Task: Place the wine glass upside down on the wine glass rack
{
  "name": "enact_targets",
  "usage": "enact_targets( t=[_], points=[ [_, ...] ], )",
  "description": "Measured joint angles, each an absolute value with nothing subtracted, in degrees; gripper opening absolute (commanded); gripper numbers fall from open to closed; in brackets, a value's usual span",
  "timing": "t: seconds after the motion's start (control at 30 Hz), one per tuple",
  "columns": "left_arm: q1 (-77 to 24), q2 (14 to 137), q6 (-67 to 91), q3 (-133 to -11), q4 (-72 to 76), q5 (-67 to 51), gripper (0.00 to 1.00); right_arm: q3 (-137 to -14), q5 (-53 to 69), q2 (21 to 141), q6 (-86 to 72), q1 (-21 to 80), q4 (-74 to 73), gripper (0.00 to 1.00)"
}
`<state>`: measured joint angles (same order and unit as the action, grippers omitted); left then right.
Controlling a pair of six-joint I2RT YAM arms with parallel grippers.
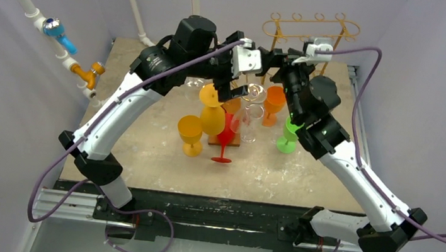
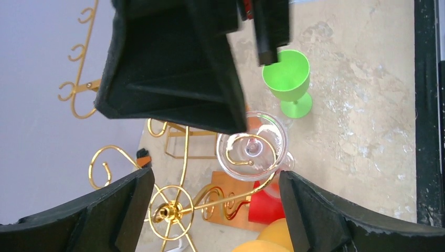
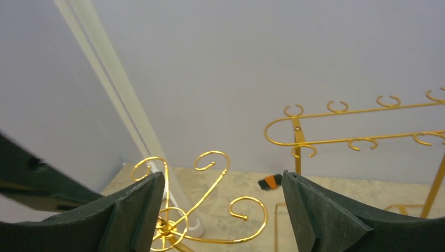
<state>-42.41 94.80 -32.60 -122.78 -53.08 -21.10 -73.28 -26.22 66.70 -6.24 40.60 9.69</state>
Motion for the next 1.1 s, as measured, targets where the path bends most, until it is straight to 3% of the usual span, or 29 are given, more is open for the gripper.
enact_targets(
  t=[0.07, 0.2, 0.4, 0.57, 0.8, 1.1],
  points=[
    [-42.41, 94.65, -32.16, -124.11, -53.01, -21.02, 0.95, -76.69, -25.28, 68.90, -7.07, 38.54, 6.15, 0.81],
    [-42.41, 92.95, -32.21, -124.31, -53.19, -18.76, 0.88, -82.96, -20.78, 73.21, -9.52, 33.08, -0.97, 0.56],
    [-42.00, 90.26, -32.67, -124.66, -53.30, -12.97, 0.78, -87.13, -15.31, 76.29, -11.35, 30.17, -9.10, 0.28],
    [-38.94, 89.19, -32.62, -124.90, -53.58, -11.57, 0.70, -88.33, -12.08, 77.60, -11.97, 29.74, -12.53, 0.27],
    [-31.90, 95.37, -32.10, -131.07, -56.42, -12.16, 0.68, -88.49, -8.38, 79.70, -12.82, 28.82, -15.14, 0.31],
    [-31.75, 100.99, -30.00, -131.46, -59.55, -15.90, 0.66, -88.20, -6.55, 79.99, -13.80, 28.16, -16.12, 0.30]
  ],
)
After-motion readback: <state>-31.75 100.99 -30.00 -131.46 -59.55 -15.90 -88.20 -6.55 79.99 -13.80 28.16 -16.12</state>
